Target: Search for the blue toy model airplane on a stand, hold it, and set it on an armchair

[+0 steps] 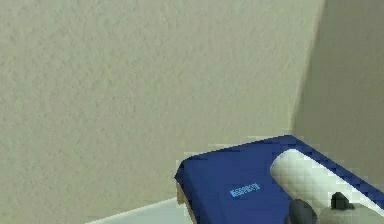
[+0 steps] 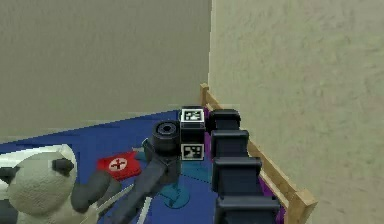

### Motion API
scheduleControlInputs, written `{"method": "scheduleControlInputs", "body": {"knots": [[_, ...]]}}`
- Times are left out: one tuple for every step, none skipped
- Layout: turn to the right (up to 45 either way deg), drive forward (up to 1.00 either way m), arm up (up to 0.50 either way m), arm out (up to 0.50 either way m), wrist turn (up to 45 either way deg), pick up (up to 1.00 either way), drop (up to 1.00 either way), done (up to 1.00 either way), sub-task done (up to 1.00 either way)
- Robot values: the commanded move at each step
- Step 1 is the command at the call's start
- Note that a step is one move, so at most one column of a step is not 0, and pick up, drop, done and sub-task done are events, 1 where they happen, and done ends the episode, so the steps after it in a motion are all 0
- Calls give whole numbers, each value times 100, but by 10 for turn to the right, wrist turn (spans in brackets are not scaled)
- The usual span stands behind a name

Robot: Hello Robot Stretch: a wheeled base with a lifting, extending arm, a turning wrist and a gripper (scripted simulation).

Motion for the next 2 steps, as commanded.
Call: {"method": "scheduleControlInputs", "body": {"knots": [[0,0,0,0,450,0,0,0,0],[0,0,0,0,450,0,0,0,0]]}}
